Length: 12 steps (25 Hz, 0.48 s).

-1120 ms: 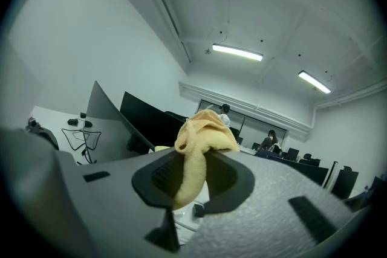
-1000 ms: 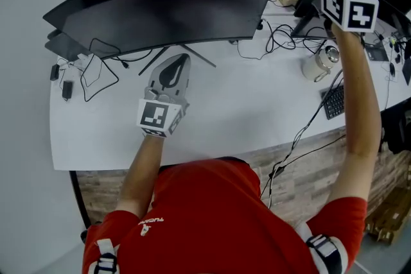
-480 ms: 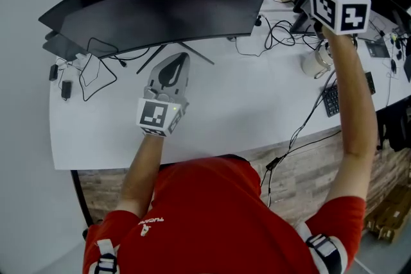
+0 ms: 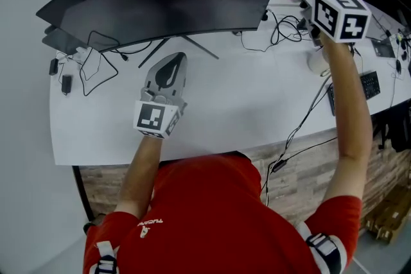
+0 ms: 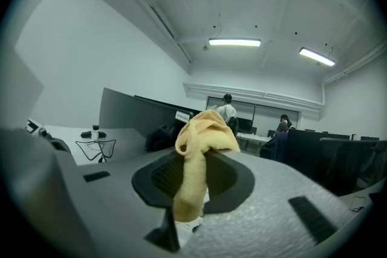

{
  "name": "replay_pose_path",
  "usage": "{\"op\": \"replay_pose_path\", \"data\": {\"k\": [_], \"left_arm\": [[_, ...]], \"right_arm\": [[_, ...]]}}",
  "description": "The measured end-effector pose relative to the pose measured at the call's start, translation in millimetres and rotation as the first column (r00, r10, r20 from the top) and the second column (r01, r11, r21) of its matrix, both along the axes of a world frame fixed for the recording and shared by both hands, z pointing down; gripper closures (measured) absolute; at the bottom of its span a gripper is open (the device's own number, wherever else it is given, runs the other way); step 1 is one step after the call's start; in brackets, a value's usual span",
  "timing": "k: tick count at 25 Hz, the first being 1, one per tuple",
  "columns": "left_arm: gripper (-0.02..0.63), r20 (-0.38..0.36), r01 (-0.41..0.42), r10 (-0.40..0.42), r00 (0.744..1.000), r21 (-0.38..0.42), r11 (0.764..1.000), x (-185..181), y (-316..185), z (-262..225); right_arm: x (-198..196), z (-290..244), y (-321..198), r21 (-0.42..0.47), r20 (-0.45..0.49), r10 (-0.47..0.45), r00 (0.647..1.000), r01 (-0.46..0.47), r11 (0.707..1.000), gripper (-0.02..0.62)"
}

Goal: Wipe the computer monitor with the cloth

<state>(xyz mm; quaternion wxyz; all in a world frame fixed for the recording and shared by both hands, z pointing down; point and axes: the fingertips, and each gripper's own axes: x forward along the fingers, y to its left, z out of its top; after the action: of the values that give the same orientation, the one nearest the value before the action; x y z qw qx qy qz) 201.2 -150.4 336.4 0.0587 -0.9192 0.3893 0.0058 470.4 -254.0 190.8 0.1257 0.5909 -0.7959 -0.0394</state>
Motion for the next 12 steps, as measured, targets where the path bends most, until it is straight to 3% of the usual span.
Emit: {"op": "replay_pose_path", "data": {"k": [12], "left_arm": [[0.597,0.008,0.020,-0.020,1.000,-0.023,1.000,-5.8,-2.3,13.2]], "right_arm": [[-0.3,87.4,-7.2,-0.051,-0.016,-0.005,1.000,0.005,0.999,0.523]]}}
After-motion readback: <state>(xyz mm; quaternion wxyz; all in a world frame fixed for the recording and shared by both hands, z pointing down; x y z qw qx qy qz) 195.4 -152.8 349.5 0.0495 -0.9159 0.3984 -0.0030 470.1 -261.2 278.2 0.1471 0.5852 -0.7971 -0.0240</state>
